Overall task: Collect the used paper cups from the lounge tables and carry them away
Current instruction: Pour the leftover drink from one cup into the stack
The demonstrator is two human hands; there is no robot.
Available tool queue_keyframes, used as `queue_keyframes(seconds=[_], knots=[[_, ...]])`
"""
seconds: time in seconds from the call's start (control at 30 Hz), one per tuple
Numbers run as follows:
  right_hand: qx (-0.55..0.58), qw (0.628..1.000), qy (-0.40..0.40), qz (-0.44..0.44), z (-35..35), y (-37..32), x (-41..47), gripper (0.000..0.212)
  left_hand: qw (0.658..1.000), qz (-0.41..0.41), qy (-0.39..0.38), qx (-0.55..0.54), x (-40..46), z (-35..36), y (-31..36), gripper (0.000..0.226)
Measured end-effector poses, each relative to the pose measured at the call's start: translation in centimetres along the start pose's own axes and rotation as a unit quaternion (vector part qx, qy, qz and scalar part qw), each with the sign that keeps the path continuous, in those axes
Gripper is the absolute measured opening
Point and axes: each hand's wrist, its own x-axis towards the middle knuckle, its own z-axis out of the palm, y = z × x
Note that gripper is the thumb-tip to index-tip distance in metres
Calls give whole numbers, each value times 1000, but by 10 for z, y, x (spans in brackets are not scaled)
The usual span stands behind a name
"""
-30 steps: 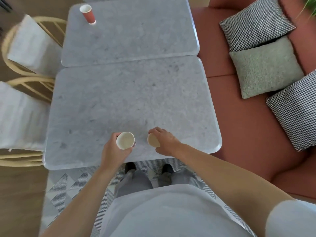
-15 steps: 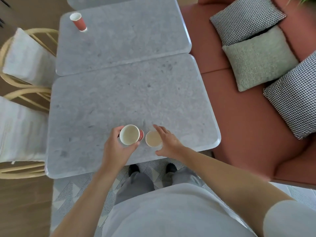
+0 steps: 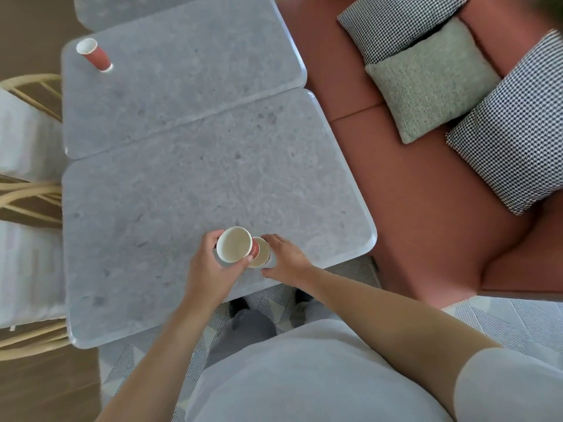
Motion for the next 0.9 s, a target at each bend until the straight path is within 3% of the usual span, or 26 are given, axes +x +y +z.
queue_keyframes(seconds=[0.57, 0.9], knots=[[27, 999, 19, 4, -5, -8, 19, 59, 999, -45, -12, -26, 15, 3, -9, 69], [-4, 1000, -25, 15, -3, 0, 13, 60, 996, -59, -59, -9, 15, 7, -24, 64]])
